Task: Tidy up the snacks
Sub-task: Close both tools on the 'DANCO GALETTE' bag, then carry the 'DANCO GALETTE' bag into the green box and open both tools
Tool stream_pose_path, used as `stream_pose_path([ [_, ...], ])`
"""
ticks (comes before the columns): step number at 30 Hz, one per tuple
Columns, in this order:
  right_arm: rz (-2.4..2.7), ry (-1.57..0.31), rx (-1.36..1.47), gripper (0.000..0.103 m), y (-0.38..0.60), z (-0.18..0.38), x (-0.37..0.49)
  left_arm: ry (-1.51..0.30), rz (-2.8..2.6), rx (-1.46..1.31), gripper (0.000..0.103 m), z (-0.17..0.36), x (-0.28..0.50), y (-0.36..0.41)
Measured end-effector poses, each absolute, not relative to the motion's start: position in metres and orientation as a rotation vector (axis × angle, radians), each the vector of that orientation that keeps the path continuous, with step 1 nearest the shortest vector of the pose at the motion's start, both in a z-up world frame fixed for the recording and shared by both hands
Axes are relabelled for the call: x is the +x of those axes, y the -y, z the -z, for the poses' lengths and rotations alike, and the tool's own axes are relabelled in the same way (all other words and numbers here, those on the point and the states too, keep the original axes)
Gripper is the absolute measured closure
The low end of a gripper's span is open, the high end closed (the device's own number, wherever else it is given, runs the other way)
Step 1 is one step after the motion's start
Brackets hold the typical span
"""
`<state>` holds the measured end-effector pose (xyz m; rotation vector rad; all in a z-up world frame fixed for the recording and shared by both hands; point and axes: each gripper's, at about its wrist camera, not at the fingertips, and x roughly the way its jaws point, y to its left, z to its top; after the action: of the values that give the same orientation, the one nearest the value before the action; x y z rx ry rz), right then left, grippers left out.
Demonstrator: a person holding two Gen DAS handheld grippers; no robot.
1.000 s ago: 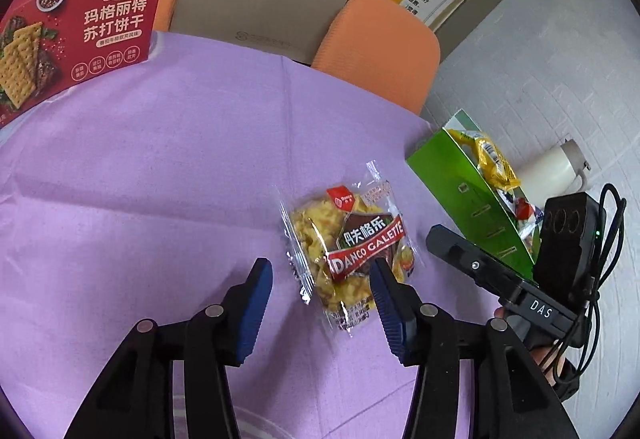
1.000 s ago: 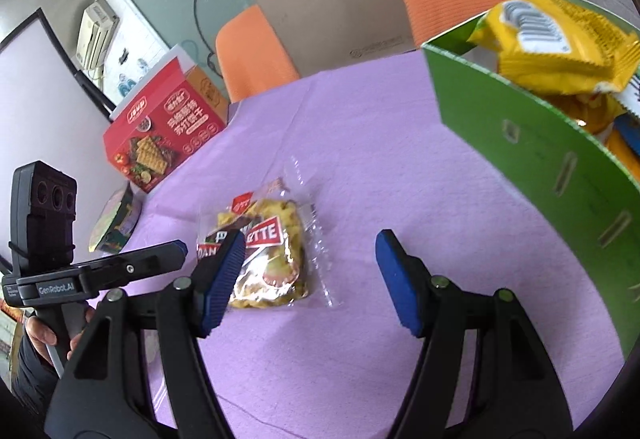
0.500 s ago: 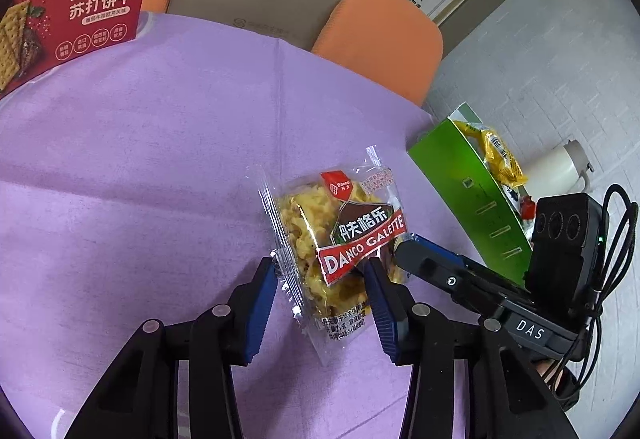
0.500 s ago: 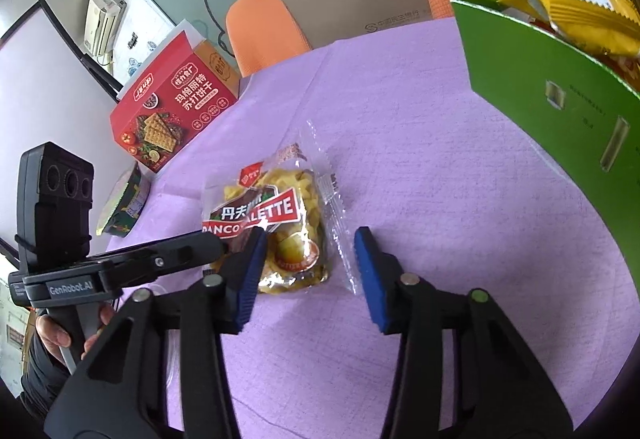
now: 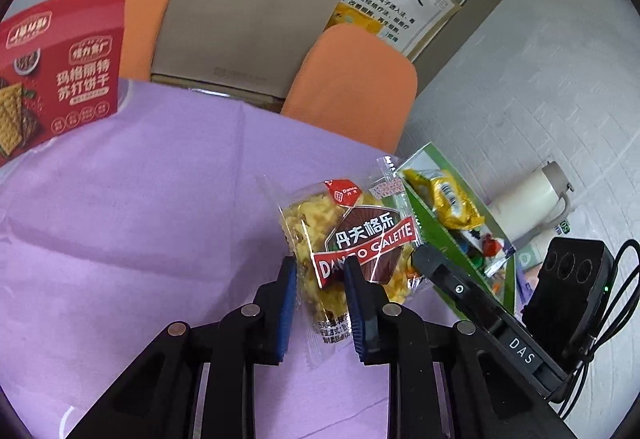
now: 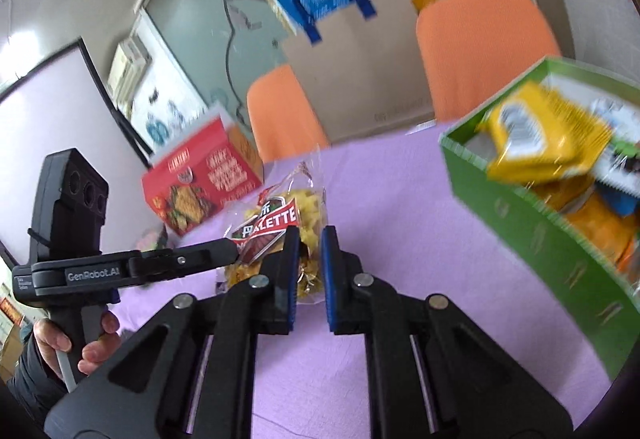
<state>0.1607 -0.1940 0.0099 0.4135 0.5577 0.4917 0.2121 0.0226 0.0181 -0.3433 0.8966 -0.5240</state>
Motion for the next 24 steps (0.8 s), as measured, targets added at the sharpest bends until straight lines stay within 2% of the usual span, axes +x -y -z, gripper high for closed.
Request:
stream_pose_path([
  [7,-0.358,-0.382,0.516,0.09,0.255,-0.037,0.14,-0.815,0.612,-0.24,0.08,-0.064,0.222,0.049],
  [13,-0.134,-0.278,0.526,0.09,0.303,-0.048,0.121,-0.814,0.723,-0.178,0.08,-0.076,0.237,0.128],
  [19,0.035,-0.276,0.541,0.09,0.336,-0.037,0.122,-0.84,0.776,-0.127,0.08,-0.066,0.253,0.195],
  [24,0.12,-0.317,0.556,0.087,0.351,-0.021,0.132,-0.856,0.748,-0.056,0.08,-0.049,0.263,0.222],
])
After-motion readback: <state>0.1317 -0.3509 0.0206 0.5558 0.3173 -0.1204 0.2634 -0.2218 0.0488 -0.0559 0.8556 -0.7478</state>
